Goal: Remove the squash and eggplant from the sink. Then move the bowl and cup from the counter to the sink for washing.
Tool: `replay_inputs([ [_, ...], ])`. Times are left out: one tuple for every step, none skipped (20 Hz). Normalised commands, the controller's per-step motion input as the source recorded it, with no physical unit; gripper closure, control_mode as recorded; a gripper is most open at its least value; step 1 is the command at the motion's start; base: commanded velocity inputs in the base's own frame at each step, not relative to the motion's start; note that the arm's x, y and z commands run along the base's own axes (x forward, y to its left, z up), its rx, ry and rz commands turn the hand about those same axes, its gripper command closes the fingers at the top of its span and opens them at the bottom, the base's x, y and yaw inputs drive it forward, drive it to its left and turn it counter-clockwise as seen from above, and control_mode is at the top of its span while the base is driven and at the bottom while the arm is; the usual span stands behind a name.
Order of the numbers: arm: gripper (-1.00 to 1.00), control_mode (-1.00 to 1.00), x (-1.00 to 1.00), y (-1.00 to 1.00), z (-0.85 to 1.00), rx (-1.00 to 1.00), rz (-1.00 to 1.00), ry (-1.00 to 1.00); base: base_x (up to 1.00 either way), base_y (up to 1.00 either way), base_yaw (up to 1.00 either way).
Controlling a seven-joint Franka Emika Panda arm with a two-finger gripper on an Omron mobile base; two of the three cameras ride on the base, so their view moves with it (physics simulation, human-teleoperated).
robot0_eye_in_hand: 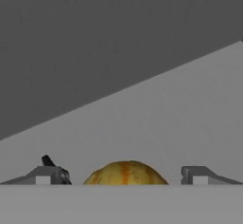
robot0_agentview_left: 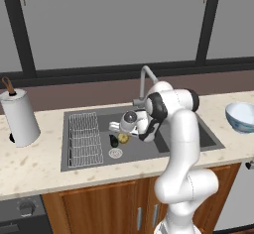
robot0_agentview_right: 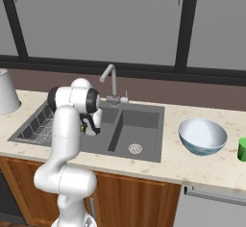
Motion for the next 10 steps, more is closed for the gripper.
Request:
replay_inputs([
  [-1.0,-1.0,-0.13,0.0,0.12,0.0,0.0,0.0,0.0,0.0,0.0],
  [-1.0,-1.0,-0.15,0.0,0.12,0.0,0.0,0.0,0.0,0.0,0.0],
  [-1.0,-1.0,-0.16,0.0,0.1,0.0,0.0,0.0,0.0,0.0,0.0],
  [-1.0,-1.0,-0.16,0.0,0.11,0.0,0.0,0.0,0.0,0.0,0.0],
  [-1.0,-1.0,-0.15,0.0,0.1,0.0,0.0,0.0,0.0,0.0,0.0],
  [-1.0,-1.0,-0.13,0.0,0.09,0.0,0.0,0.0,0.0,0.0,0.0],
  [-1.0,-1.0,-0.14,0.0,0.09,0.0,0.0,0.0,0.0,0.0,0.0],
  [-1.0,-1.0,-0.13,0.0,0.09,0.0,0.0,0.0,0.0,0.0,0.0],
  [-1.0,-1.0,-0.13,0.0,0.09,0.0,0.0,0.0,0.0,0.0,0.0],
  [-1.0,-1.0,-0.12,0.0,0.09,0.0,0.0,0.0,0.0,0.0,0.0],
])
